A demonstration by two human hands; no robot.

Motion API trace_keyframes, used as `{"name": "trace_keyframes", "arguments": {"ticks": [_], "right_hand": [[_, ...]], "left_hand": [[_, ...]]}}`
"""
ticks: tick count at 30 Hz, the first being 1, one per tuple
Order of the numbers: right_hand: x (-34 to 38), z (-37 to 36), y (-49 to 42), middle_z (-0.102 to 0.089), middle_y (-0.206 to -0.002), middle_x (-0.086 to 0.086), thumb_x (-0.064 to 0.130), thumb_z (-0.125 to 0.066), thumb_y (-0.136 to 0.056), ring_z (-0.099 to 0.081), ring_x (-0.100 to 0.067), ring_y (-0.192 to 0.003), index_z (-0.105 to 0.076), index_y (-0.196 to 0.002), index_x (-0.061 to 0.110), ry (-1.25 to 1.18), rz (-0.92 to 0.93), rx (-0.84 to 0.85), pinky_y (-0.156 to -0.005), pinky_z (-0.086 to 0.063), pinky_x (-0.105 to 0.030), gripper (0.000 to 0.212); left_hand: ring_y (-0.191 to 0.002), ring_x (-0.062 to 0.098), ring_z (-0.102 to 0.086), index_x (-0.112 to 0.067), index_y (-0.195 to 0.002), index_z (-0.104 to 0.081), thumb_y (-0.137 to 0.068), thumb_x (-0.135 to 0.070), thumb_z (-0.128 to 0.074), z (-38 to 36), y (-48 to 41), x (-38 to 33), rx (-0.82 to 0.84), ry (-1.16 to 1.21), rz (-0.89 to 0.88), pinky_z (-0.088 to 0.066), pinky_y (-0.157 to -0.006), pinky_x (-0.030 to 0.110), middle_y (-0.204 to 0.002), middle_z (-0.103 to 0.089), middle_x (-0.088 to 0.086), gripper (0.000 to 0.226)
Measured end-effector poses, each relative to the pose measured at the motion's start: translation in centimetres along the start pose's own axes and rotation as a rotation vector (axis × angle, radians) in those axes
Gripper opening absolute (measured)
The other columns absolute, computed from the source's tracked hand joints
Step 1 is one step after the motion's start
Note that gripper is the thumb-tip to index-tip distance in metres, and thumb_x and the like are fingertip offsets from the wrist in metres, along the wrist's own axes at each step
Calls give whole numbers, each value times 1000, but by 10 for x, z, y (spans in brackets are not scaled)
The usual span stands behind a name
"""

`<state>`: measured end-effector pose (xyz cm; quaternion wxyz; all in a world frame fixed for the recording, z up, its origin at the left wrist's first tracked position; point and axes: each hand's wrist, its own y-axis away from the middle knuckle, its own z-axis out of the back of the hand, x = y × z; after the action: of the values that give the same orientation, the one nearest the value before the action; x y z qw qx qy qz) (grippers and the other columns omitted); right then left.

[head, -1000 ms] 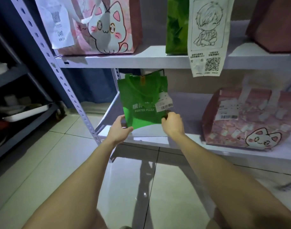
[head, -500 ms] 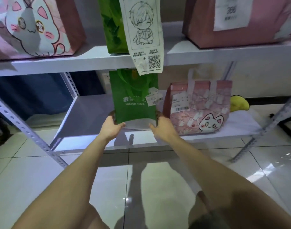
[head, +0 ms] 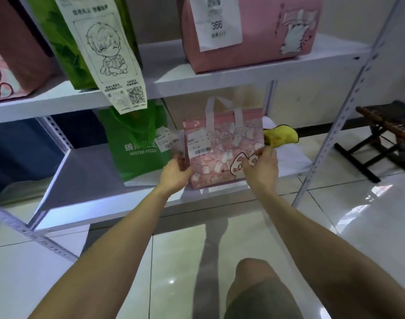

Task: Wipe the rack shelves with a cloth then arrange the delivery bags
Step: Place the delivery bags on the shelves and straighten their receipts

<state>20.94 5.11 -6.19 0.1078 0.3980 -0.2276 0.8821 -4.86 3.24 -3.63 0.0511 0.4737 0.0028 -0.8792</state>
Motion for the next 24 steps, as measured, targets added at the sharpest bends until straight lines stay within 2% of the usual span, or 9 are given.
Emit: {"name": "trace_keyframes", "arguments": {"ticks": [2,4,6,8,12,16,20,24], "right_hand": [[-7,4,-15,-51,-130,-13,36,-84,-84,-51,-35,-121,-49,-128,7,52,-31,-12,-100,-50,-52,63],[-10,5,-29,-50,-143,-13,37,-88,-81,-49,-34,-131,-42,-144,7,24,-96,137,-108,-47,-51,84],[-13,5,-36,-60,-136,-8,34,-86,-83,-59,-31,-125,-47,-141,11,-71,-152,266,-104,-53,-48,73],[-19,8,-30,-64,-124,-8,33,-80,-85,-65,-32,-113,-56,-127,11,-53,-144,241,-95,-57,-46,54],[-38,23,3,-52,-122,-10,41,-77,-86,-59,-33,-106,-51,-124,11,-32,-122,205,-90,-54,-45,55],[-45,43,30,-68,-105,-2,41,-75,-89,-66,-29,-97,-54,-108,20,-126,-80,246,-80,-58,-45,36],[-38,63,56,-63,-90,4,50,-69,-89,-61,-22,-83,-50,-94,26,-27,76,218,-69,-50,-37,31],[-27,65,76,-60,-87,13,59,-66,-88,-57,-10,-74,-48,-95,32,42,210,259,-60,-41,-30,33]], "left_hand": [[-113,26,-74,-22,-125,-62,-99,-15,-72,-13,-6,-7,12,53,23,-60,-103,50,-124,-77,2,28],[-113,28,-74,-23,-121,-59,-100,-12,-71,-24,-8,-11,0,70,52,-60,-103,52,-125,-76,6,26],[-107,24,-75,-21,-123,-61,-100,-15,-72,-30,-5,-11,-20,42,70,-60,-101,49,-121,-77,4,26],[-107,22,-74,-14,-129,-63,-100,-15,-72,-32,1,-8,-50,32,78,-60,-100,46,-123,-76,3,31],[-112,30,-73,-10,-132,-65,-103,-12,-66,-28,17,-1,-87,94,82,-61,-99,53,-127,-75,9,29],[-108,30,-74,-20,-127,-67,-103,-6,-63,-20,37,2,-90,84,80,-63,-93,57,-116,-75,3,28],[-100,32,-76,-17,-134,-66,-102,-10,-65,3,56,11,-72,61,115,-66,-84,57,-117,-76,9,32],[-99,31,-77,-25,-133,-68,-97,-4,-68,38,76,23,-12,76,156,-67,-81,55,-116,-77,7,41]]}}
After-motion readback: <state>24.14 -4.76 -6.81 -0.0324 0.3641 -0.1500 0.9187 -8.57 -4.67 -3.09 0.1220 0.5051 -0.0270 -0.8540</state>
